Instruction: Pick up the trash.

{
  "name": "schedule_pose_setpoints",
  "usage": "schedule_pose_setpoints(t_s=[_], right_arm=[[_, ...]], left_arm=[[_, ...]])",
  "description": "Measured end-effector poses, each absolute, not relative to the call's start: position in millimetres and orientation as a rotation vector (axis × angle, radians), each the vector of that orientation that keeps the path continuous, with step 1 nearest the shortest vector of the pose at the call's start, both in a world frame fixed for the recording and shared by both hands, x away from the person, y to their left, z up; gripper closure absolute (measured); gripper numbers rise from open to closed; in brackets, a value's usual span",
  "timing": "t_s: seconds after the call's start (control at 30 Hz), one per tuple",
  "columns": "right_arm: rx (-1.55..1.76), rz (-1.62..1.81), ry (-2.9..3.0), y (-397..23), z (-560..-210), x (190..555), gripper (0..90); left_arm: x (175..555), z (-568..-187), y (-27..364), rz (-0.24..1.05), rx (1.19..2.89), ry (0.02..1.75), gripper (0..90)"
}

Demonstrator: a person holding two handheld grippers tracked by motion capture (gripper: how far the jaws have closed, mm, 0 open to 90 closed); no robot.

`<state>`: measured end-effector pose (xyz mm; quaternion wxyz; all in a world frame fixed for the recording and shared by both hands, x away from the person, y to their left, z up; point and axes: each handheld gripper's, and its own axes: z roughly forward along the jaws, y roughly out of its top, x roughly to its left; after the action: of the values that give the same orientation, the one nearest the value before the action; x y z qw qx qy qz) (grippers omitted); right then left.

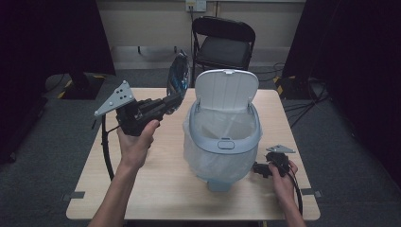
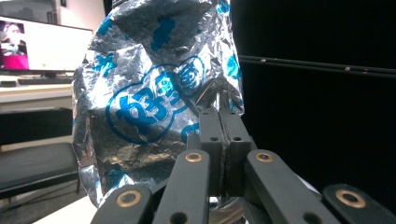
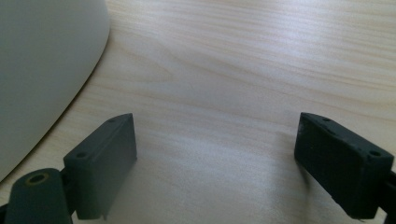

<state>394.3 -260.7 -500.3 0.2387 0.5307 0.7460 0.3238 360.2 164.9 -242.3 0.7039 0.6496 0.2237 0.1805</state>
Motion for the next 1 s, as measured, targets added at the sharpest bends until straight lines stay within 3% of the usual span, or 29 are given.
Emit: schedule_pose_setpoints(t_s=[0.47,1.0], right_arm=[[1.452,0.887,2.045,-261,-500,394,11.7],[1.453,0.887,2.046,-261,-500,394,11.7]], left_arm=[[357,-224,118,0.325,1.489,0.37,89.2],[382,-240,73,0.178,1.572,0.359,85.0]])
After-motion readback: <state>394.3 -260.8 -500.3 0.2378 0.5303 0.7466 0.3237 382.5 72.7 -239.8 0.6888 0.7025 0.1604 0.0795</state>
